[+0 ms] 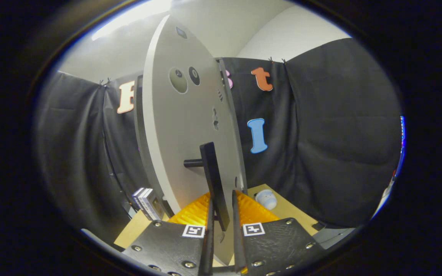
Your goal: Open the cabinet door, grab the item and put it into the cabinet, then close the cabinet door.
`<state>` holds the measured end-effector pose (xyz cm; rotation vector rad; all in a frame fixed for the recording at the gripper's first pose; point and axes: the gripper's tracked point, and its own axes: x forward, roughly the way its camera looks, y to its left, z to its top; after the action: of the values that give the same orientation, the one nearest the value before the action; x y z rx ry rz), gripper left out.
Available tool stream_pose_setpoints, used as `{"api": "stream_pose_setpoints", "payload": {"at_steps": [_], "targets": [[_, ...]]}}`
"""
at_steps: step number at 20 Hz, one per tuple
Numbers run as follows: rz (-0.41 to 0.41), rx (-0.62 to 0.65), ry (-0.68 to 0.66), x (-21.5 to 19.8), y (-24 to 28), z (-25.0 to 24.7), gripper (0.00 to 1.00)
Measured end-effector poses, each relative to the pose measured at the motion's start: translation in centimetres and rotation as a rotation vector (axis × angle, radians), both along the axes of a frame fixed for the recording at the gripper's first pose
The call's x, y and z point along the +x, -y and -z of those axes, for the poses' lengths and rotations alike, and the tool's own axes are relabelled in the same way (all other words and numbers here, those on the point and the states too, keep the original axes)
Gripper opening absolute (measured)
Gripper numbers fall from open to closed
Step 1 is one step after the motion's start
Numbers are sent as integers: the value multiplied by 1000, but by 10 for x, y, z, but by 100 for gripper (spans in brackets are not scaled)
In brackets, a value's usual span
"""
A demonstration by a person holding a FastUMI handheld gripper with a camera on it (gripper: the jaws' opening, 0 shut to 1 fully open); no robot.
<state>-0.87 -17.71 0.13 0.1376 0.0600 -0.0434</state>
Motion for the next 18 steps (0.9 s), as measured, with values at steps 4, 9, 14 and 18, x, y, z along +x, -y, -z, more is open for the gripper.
{"api": "stream_pose_setpoints", "payload": {"at_steps": [4, 9, 14, 18], "targets": [[-52, -7, 23, -3, 35, -2, 19], [-106, -11, 44, 1, 77, -7, 15], [-120, 37, 53, 7, 113, -7, 15], [-157, 96, 45, 6, 112, -5, 15]]}}
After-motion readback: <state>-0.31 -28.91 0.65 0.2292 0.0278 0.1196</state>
